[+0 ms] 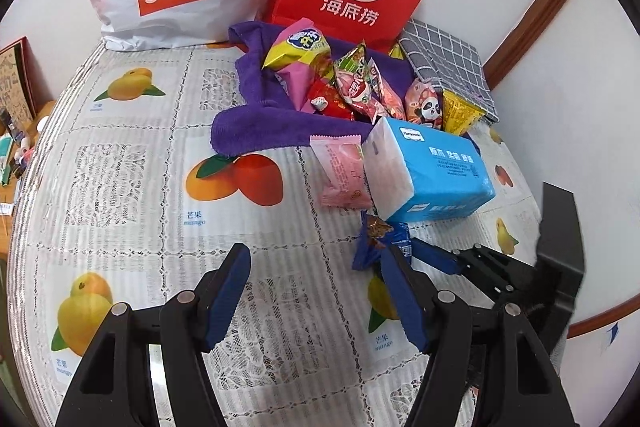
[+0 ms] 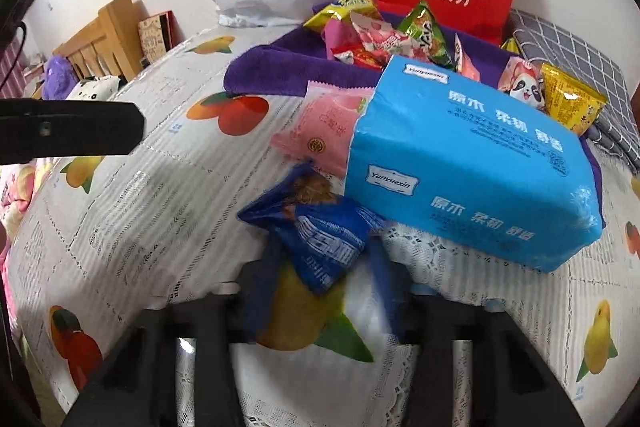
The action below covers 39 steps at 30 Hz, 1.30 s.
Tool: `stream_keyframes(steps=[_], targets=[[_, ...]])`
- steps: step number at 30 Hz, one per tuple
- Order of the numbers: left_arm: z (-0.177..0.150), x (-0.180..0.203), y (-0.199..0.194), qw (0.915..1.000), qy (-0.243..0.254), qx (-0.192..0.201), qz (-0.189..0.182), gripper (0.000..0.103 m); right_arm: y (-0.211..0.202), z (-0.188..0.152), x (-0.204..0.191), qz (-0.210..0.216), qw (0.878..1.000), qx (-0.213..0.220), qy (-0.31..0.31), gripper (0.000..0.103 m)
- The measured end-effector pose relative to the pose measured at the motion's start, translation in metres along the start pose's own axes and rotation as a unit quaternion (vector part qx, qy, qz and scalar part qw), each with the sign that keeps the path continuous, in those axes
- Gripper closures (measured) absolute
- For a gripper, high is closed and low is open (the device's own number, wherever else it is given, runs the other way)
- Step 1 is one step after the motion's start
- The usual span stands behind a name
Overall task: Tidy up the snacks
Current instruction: 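Grasp the pink packet with the left tool while the right tool lifts the blue bag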
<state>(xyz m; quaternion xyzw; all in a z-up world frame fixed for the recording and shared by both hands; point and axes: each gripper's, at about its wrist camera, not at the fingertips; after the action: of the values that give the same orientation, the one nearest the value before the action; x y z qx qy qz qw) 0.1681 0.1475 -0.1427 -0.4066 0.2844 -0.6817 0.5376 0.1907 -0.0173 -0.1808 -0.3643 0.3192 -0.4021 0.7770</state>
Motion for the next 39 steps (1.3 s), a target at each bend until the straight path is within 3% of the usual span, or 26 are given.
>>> stream_keyframes(steps=[11,22,25,27,32,34,39], targets=[[0.014,0.012,0.031,0.9997,0.004,-0.020,0.014,0.037,-0.030,-0.021,0.028,0.013,0.999,0.010,0.029,0.074],[0.042,0.027,0.075,0.9988,0.023,-0.030,0.033,0.039,-0.069,-0.058,0.090,-0.034,0.996,0.016,0.079,0.075],[0.049,0.026,0.086,0.9982,0.022,-0.034,0.043,0.039,-0.075,-0.065,0.106,-0.039,0.994,0.015,0.097,0.073],[0.053,0.025,0.092,0.9983,0.016,-0.036,0.042,0.039,-0.078,-0.069,0.113,-0.035,0.993,0.014,0.109,0.063],[0.060,0.028,0.103,0.9982,0.017,-0.039,0.043,0.053,-0.081,-0.071,0.115,-0.033,0.994,0.024,0.104,0.048],[0.061,0.029,0.106,0.9979,0.021,-0.035,0.051,0.066,-0.080,-0.069,0.113,-0.038,0.994,0.028,0.095,0.047],[0.060,0.024,0.101,0.9985,0.017,-0.031,0.040,0.074,-0.069,-0.059,0.112,-0.040,0.995,0.026,0.086,0.044]])
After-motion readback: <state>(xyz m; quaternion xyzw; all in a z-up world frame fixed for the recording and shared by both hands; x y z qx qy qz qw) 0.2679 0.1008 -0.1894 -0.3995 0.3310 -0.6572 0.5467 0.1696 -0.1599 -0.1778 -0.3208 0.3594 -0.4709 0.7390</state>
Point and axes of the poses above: each gripper's, at about its wrist camera, not at the fingertips, and y roughly the way its jaws point, x to its right, z to its top, and after that the axes turned 8 degrees about y, right-handed
